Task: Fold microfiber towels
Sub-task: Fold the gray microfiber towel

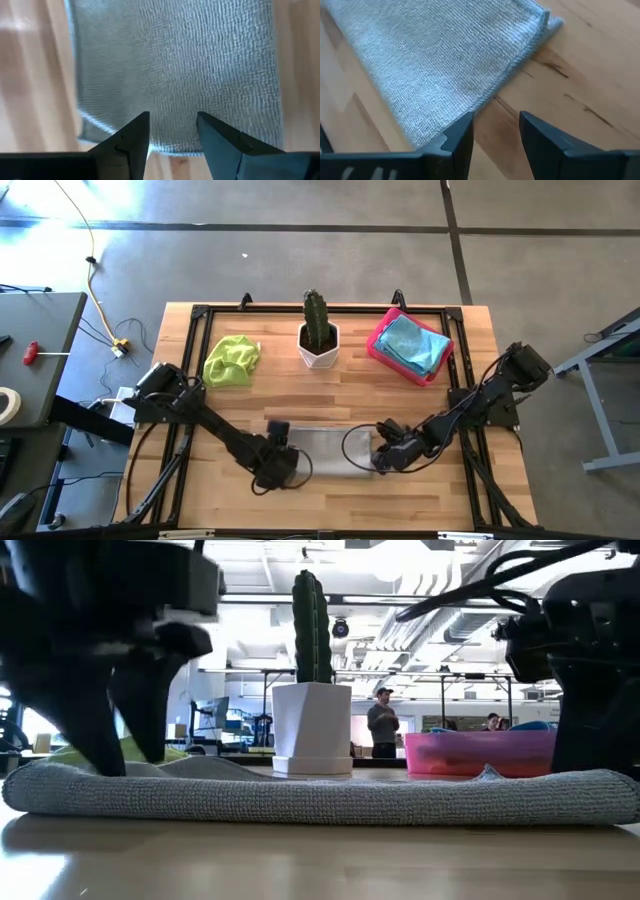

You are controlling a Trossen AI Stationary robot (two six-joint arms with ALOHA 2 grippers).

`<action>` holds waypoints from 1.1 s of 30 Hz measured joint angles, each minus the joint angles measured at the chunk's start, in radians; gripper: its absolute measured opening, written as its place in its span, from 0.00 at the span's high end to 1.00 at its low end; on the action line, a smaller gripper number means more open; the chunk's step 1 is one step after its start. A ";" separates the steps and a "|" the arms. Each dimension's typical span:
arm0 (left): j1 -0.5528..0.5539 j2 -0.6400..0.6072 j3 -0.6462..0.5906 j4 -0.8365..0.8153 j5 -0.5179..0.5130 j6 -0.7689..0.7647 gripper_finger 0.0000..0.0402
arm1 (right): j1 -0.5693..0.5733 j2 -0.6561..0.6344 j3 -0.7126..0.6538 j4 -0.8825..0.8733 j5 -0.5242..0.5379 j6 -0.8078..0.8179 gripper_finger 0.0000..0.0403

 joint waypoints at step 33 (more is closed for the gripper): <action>0.023 0.001 -0.076 0.479 0.035 -0.235 0.79 | -0.139 0.061 -0.001 0.056 -0.087 -0.133 0.68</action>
